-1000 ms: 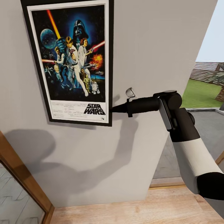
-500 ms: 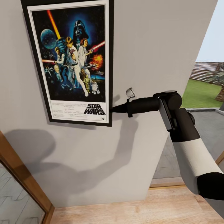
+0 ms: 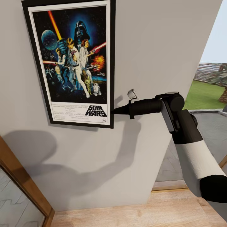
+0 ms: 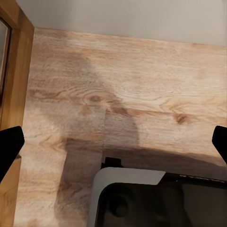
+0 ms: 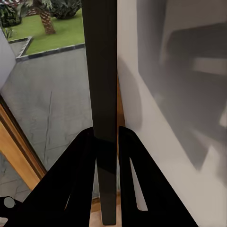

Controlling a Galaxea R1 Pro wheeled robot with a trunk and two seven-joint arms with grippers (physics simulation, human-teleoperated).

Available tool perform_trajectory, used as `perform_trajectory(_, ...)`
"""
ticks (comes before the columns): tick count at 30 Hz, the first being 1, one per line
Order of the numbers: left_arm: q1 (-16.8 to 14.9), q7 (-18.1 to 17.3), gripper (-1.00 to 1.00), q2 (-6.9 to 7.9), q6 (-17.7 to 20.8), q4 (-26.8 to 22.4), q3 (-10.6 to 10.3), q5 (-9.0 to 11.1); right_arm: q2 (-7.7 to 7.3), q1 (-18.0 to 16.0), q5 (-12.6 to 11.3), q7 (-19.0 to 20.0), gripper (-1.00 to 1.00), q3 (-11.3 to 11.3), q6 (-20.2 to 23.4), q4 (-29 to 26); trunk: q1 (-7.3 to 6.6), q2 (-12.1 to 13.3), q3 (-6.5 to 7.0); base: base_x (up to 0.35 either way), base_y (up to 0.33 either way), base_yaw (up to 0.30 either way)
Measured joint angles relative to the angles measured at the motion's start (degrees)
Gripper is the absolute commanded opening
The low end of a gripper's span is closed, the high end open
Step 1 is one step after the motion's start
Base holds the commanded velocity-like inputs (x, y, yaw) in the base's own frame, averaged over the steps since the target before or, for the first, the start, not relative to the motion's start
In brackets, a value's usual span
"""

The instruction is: Pick up the poster from the kitchen countertop and hang it on one of the wall nails in the kitchen.

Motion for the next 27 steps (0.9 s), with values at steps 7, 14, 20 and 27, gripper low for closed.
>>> perform_trajectory(7, 0.00, 0.00, 1.00, 0.00, 0.00, 0.00, 0.00, 0.00, 0.00, 0.00, 0.00, 0.00, -1.00, 0.00, 0.00, 0.00, 0.00, 0.00, 0.00, 0.000, 0.000, 0.000)
perform_trajectory(14, 0.00, -0.03, 1.00, -0.20, -0.04, 0.04, 0.09, 0.00, -0.22, 0.41, -0.16, -0.01, -1.00, -1.28, 0.04, 0.04, 0.00, 0.00, 0.00, 0.000, 0.000, 0.000)
perform_trajectory(20, 0.00, -0.03, 1.00, -0.20, -0.04, 0.04, 0.09, 0.00, -0.22, 0.41, -0.16, -0.01, -1.00, -1.28, 0.04, 0.04, 0.00, 0.00, 0.00, 0.000, 0.000, 0.000)
perform_trajectory(27, 0.00, -0.03, 1.00, -0.20, -0.04, 0.04, 0.09, 0.00, -0.22, 0.41, -0.16, -0.01, -1.00, -1.28, 0.04, 0.04, 0.00, 0.00, 0.00, 0.000, 0.000, 0.000)
